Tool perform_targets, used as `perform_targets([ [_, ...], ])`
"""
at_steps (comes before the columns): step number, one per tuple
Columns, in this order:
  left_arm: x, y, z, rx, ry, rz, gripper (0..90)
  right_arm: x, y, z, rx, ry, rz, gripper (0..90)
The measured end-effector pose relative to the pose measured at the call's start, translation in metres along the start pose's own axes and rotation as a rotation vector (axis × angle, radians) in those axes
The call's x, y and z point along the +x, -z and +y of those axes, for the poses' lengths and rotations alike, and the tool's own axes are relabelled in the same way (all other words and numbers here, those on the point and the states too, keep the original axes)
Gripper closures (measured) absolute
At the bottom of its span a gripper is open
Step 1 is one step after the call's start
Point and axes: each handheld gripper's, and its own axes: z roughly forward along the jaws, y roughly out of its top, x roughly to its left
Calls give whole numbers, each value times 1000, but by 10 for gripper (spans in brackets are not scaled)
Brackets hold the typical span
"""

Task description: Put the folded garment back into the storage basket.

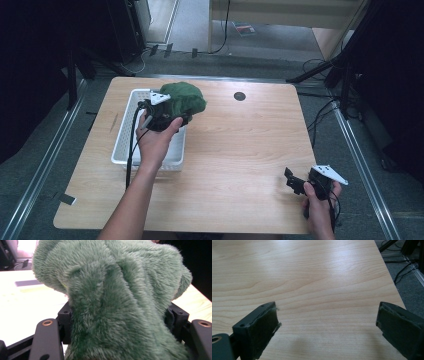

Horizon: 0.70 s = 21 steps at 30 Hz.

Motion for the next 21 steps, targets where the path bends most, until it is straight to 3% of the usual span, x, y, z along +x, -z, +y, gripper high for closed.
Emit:
perform_targets([
  [8, 33, 3, -9, -1, 41, 49, 312, 0, 0, 0, -4, 4, -2, 39],
  [15, 59, -5, -21, 38, 48, 88, 311, 0, 0, 0, -3, 2, -1, 39],
  [21, 79, -20, -31, 83, 58, 79, 307, -1, 0, 0, -3, -2, -2, 39],
])
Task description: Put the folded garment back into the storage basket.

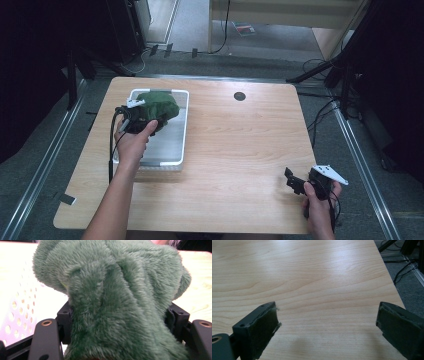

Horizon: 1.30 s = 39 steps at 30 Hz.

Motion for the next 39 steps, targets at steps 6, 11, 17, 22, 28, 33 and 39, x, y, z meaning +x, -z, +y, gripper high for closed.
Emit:
perform_targets([
  [6, 15, -15, -4, 71, 5, 14, 306, 0, 0, 0, 0, -2, 1, 39],
  [11, 22, -23, -9, 137, 11, 7, 295, 0, 0, 0, 1, -1, 1, 39],
  [17, 24, -29, -9, 236, 9, 22, 260, 0, 0, 0, -1, 1, 1, 39],
  [22, 19, -26, -6, 250, -10, 3, 110, 0, 0, 0, 0, -1, 1, 39],
  [28, 18, -17, 0, 209, -6, -9, 16, 0, 0, 0, 0, -1, 1, 39],
  [33, 15, -5, 3, 156, -21, -12, 15, 0, 0, 0, 0, 0, 0, 39],
  [39, 4, 18, 8, 55, -49, -49, 15, 0, 0, 0, 0, -1, 1, 39],
])
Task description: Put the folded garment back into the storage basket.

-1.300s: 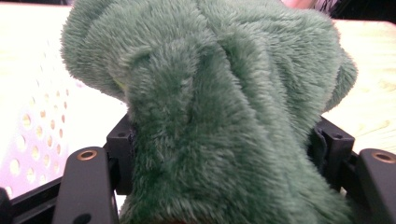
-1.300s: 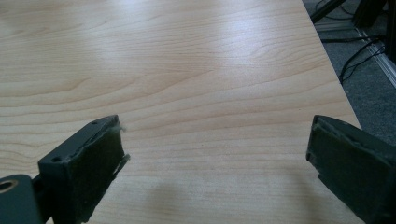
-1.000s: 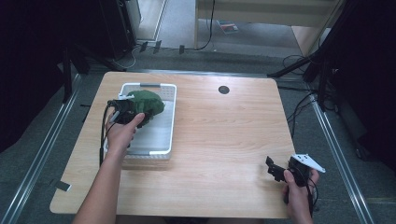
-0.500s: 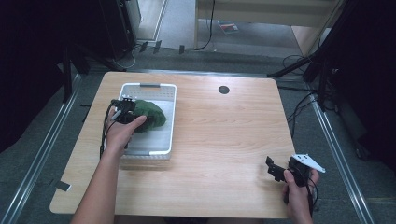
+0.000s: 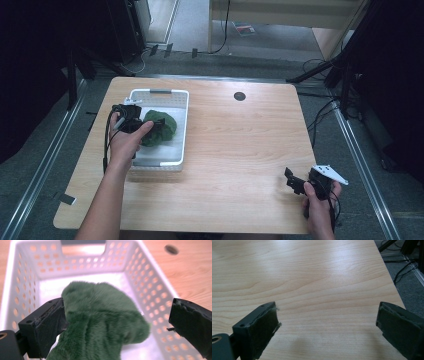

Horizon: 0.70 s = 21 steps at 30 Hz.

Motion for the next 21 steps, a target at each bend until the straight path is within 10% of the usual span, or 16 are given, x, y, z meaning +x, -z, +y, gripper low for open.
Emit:
perform_targets([
  [21, 20, 75, -34, -227, 14, -22, 6, 1, 0, 0, 1, 6, -3, 39],
])
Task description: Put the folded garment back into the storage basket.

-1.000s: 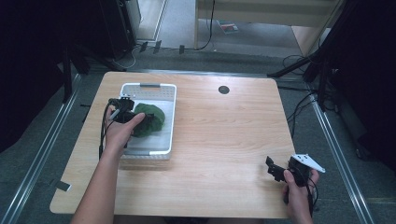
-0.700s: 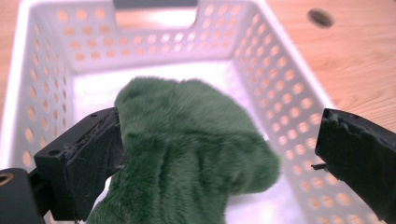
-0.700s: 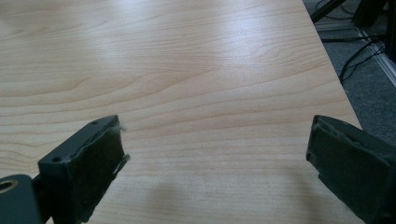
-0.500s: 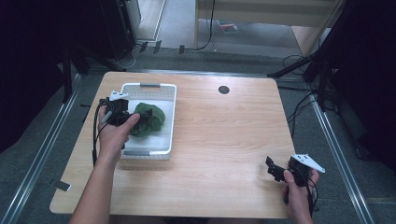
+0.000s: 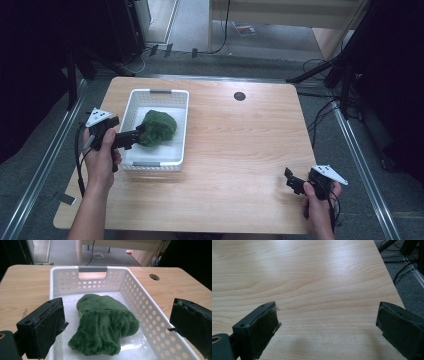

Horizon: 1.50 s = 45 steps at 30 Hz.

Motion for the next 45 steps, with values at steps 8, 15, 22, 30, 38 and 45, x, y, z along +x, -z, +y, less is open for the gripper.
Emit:
perform_targets([
  [8, 12, 19, -18, -40, 4, 11, 6, 0, 0, 0, -1, 3, -2, 39],
  [15, 24, 34, -36, -76, 17, 21, 5, 0, 0, 0, -1, 2, -3, 39],
  [22, 36, 44, -52, -83, 29, 44, 0, 0, 0, 0, -2, 2, -3, 39],
  [30, 42, 50, -73, -89, 21, 34, 0, 1, 0, 0, -3, 1, -3, 39],
  [38, 54, 58, -95, -108, 36, 61, 0, 1, 0, 0, -4, 1, -6, 39],
  [45, 67, 64, -112, -105, 55, 90, 0, 1, 0, 0, -4, 2, -5, 39],
])
